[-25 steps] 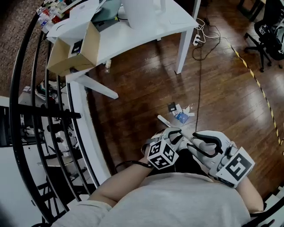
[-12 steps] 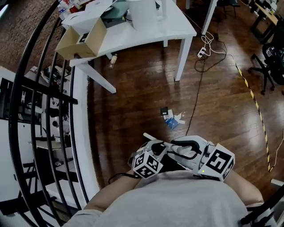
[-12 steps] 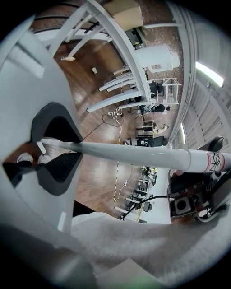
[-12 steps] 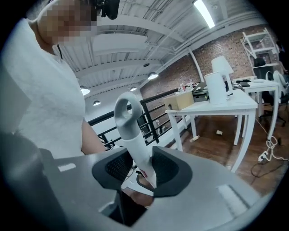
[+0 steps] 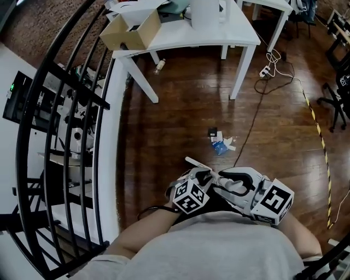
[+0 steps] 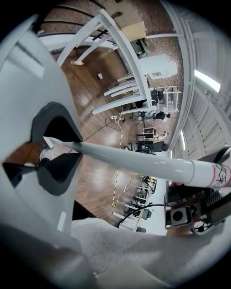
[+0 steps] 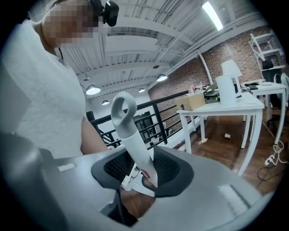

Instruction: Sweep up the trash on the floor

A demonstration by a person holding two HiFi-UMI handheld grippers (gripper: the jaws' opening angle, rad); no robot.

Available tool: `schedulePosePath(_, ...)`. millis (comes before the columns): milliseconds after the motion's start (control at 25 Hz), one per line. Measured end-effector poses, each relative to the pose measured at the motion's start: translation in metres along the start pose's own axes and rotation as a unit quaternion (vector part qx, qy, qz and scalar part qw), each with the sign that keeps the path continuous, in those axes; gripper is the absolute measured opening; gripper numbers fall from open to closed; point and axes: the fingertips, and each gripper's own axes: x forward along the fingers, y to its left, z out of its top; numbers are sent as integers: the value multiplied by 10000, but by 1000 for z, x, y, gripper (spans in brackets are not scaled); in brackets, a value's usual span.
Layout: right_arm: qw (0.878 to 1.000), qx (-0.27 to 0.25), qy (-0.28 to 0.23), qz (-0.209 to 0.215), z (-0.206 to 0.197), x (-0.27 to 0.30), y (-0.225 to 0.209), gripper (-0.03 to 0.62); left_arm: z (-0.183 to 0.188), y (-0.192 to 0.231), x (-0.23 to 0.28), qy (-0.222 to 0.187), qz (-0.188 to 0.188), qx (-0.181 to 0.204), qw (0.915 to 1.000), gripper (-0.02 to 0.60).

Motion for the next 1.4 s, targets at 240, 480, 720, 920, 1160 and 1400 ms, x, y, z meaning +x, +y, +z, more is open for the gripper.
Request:
schedulePosePath(240,9988,-483,91,-55,-23,4,35,147,-18,-23,-10,116,-28,141,9998,74)
schedulePosePath(480,9991,-344,48,-248,-36,-6,48,143,-27,-41,-16,66,-15,52,10000,67)
schedulePosePath(720,9991,-72,-27,-422,-42,-38,42,133,-17,-74,-9,17,-49,-81,10000,67)
schedulePosePath(920,9996,12,47,-290,-56,-68,42,129,-8,-108,4,56,19,-245,9997,66)
schedulePosePath(1160,9999,-84,93,-72,-71,-100,49,129,7,-143,21,115,116,-428,9990,66)
schedulePosePath(1400,9996,-243,131,-42,-78,-117,50,129,17,-157,30,71,188,-519,9985,64)
